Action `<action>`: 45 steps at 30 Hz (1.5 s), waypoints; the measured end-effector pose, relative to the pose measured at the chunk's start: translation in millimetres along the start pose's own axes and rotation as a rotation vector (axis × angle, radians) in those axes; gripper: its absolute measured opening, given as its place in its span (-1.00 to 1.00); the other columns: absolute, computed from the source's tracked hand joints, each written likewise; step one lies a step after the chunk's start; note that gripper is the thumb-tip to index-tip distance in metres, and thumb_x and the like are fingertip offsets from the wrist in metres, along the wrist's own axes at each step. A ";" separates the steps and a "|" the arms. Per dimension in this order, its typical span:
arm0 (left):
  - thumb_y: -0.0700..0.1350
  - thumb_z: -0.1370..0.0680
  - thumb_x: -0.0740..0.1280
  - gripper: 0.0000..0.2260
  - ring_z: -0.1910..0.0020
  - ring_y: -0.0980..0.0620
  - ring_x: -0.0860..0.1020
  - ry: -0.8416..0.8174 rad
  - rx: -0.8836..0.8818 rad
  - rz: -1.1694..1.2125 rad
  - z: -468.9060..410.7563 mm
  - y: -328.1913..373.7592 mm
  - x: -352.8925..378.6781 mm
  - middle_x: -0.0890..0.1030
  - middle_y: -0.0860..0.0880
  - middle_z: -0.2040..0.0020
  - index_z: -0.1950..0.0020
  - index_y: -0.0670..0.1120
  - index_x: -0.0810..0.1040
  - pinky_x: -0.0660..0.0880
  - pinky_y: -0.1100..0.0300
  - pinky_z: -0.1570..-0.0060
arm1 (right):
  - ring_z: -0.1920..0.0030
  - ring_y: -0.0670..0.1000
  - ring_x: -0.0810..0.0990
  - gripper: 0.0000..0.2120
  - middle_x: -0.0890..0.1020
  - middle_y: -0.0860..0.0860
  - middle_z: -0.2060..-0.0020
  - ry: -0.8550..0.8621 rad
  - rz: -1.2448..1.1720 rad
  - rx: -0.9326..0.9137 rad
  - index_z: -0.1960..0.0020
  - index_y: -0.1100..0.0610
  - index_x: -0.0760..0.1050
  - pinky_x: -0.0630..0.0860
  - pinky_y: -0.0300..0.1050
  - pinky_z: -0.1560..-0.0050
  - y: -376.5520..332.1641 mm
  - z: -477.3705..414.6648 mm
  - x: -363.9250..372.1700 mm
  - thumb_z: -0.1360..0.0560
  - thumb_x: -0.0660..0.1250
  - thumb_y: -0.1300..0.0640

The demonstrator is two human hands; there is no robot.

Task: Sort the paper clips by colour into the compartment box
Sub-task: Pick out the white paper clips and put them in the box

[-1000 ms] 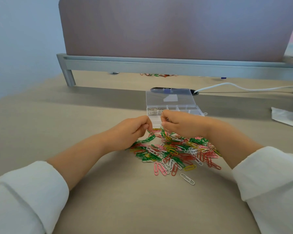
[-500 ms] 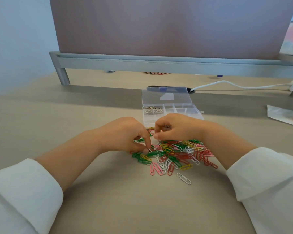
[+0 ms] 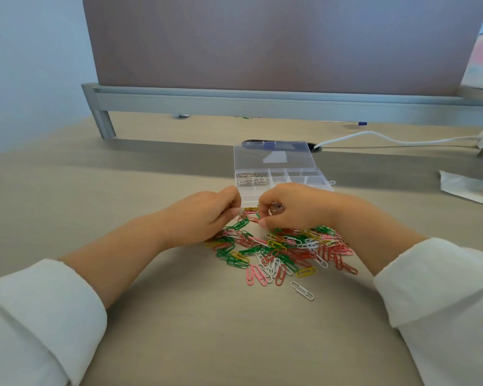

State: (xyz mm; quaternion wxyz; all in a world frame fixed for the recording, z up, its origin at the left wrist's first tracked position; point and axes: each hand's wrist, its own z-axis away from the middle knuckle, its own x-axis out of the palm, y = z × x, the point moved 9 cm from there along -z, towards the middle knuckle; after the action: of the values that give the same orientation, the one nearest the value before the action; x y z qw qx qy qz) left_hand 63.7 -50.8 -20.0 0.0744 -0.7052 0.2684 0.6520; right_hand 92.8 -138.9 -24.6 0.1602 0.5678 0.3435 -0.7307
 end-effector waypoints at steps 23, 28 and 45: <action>0.05 -0.62 0.02 -0.70 0.35 0.15 0.37 0.049 -0.054 0.165 0.8 -4.0 -8.9 0.44 0.03 0.34 0.30 0.07 0.31 0.28 0.33 0.31 | 0.37 -0.03 0.37 -0.71 0.51 -0.06 0.36 0.032 -0.290 0.056 0.09 0.02 0.45 0.36 -0.15 0.32 5.9 -2.4 -5.1 -0.56 0.03 0.32; 0.12 -0.57 0.00 -0.61 0.48 0.12 0.27 0.013 -0.062 0.024 -2.4 0.2 -4.5 0.29 0.05 0.49 0.40 -0.02 0.24 0.23 0.32 0.42 | 0.40 -0.06 0.34 -0.70 0.40 -0.06 0.45 0.059 -0.239 0.093 0.35 0.10 0.51 0.30 -0.18 0.31 4.8 1.7 -13.4 -0.49 0.15 0.27; 0.04 -0.48 0.35 -0.86 0.40 0.22 0.35 -0.121 -0.050 -0.218 0.4 -6.7 -2.8 0.38 0.13 0.40 0.00 0.09 0.61 0.22 0.42 0.39 | 0.38 -0.18 0.37 -0.86 0.40 -0.16 0.43 -0.104 0.026 0.067 0.23 0.03 0.56 0.26 -0.27 0.34 2.2 8.1 -1.3 -0.35 0.48 0.00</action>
State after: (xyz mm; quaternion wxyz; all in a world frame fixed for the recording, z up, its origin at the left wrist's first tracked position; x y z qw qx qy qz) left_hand 66.5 -44.1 -19.0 0.1430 -0.6910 0.1688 0.6882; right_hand 88.7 -146.2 -23.2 0.1684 0.5383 0.3027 -0.7683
